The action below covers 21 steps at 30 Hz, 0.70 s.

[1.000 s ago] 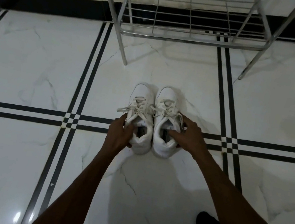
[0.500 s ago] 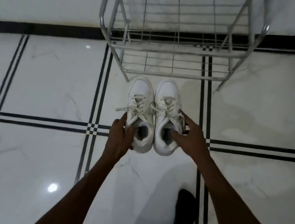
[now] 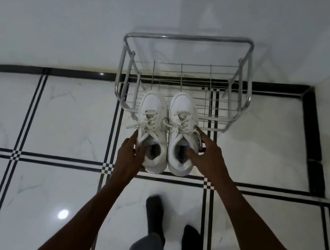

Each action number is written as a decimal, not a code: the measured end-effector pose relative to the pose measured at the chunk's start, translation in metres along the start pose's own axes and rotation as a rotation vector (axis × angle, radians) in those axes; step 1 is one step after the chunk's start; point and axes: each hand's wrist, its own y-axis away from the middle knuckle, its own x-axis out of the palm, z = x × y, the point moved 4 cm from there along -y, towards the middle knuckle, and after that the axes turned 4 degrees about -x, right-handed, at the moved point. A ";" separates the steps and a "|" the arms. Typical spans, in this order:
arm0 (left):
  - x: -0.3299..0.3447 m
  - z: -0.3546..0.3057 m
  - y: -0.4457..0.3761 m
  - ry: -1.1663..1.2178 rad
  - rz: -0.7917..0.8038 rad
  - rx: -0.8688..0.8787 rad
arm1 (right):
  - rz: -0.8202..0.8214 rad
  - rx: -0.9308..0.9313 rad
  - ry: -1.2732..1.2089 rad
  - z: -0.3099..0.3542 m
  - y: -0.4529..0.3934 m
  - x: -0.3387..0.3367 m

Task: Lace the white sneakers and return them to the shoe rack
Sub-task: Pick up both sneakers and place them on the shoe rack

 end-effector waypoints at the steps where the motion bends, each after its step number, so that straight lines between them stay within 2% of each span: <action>1: -0.001 -0.007 -0.012 0.010 0.002 0.006 | -0.005 0.008 0.001 0.003 -0.011 -0.002; 9: 0.004 -0.047 -0.144 -0.045 0.031 0.060 | -0.016 0.057 -0.007 0.003 -0.132 -0.004; 12: 0.008 -0.047 -0.194 -0.036 0.052 0.028 | -0.019 0.071 -0.008 -0.002 -0.180 -0.001; 21: 0.017 -0.048 -0.254 -0.017 0.045 -0.041 | -0.015 0.084 0.040 -0.009 -0.247 0.001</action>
